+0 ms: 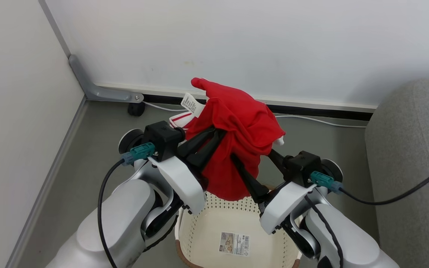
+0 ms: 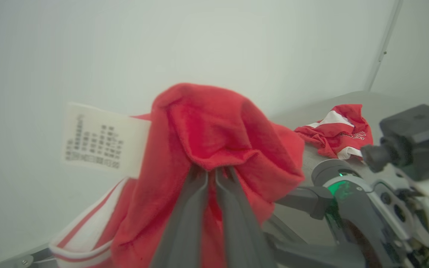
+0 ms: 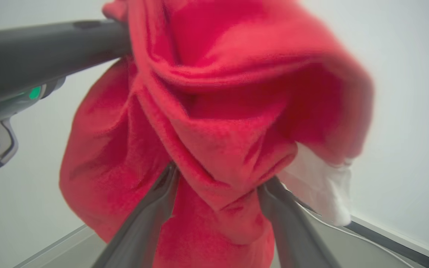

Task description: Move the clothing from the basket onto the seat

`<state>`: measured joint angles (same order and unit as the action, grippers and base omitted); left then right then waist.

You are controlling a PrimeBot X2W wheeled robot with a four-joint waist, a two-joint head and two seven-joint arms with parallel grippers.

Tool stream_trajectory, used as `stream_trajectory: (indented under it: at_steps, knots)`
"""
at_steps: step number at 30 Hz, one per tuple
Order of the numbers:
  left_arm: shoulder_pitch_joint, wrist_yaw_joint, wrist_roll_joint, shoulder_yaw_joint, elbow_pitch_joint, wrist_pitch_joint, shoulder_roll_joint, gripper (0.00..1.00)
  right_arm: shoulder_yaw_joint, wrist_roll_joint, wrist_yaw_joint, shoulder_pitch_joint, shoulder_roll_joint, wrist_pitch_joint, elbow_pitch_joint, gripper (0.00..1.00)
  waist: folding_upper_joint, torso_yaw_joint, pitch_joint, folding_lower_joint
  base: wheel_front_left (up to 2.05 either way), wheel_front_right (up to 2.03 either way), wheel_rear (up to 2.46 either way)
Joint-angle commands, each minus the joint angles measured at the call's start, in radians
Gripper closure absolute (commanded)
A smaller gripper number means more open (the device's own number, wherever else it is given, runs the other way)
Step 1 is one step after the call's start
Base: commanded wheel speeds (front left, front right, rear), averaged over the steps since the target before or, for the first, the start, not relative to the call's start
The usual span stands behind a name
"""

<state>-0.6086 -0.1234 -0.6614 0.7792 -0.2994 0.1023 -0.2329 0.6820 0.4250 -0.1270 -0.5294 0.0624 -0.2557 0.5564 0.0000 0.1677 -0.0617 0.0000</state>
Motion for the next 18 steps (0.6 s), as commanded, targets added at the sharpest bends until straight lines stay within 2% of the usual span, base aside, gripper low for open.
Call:
stream_trajectory:
  at_steps: [1, 2, 4, 5, 6, 7, 15, 16, 17, 18]
  knots:
    - [-0.067, -0.005, -0.003, -0.033, 0.027, 0.011, -0.013, 1.0, 0.013, 0.008, -0.004, -0.033, -0.012, -0.006, -0.011, 0.0, 0.0, 0.004, -0.004, 0.0, 0.0, 0.0, 0.0]
    - [-0.071, -0.006, -0.004, -0.027, 0.029, 0.014, -0.012, 1.0, 0.024, 0.013, -0.004, -0.049, -0.012, -0.006, 0.002, 0.0, 0.0, 0.007, -0.008, 0.0, 0.0, 0.0, 0.0]
    - [-0.075, -0.006, -0.007, -0.021, 0.029, 0.017, -0.011, 1.0, 0.029, 0.018, -0.004, -0.059, -0.012, -0.006, 0.013, 0.55, 0.0, 0.011, -0.01, 0.0, 0.0, 0.0, 0.0]
    - [-0.077, -0.006, -0.008, -0.019, 0.029, 0.019, -0.011, 1.0, 0.03, 0.02, -0.004, -0.062, -0.012, -0.006, 0.017, 0.6, 0.0, 0.012, -0.011, 0.0, 0.0, 0.0, 0.0]
    - [-0.078, -0.006, -0.01, -0.017, 0.028, 0.021, -0.01, 1.0, 0.03, 0.021, -0.004, -0.064, -0.012, -0.006, 0.02, 0.74, 0.0, 0.013, -0.012, 0.0, 0.0, 0.0, 0.0]
    - [-0.079, -0.006, -0.012, -0.016, 0.027, 0.023, -0.01, 1.0, 0.028, 0.021, -0.004, -0.065, -0.012, -0.006, 0.02, 1.0, 0.0, 0.014, -0.012, 0.0, 0.0, 0.0, 0.0]
    - [-0.074, -0.004, -0.024, -0.021, 0.01, 0.04, -0.024, 1.0, 0.005, 0.012, -0.004, -0.037, -0.012, -0.006, -0.003, 1.0, 0.0, 0.001, -0.005, 0.0, 0.0, 0.0, 0.0]
    - [-0.07, -0.002, -0.026, -0.024, 0.008, 0.043, -0.027, 0.96, 0.0, 0.013, -0.004, -0.03, -0.012, -0.006, -0.012, 1.0, 0.0, -0.004, -0.001, 0.0, 0.0, 0.0, 0.0]
    - [-0.065, 0.0, -0.028, -0.027, 0.005, 0.048, -0.031, 0.83, -0.005, 0.014, -0.004, -0.022, -0.012, -0.006, -0.021, 1.0, 0.0, -0.009, 0.004, 0.0, 0.0, 0.0, 0.0]
    - [-0.058, 0.003, -0.031, -0.031, 0.003, 0.054, -0.034, 0.64, -0.009, 0.015, -0.004, -0.013, -0.012, -0.006, -0.032, 1.0, 0.0, -0.015, 0.01, 0.0, 0.0, 0.0, 0.0]
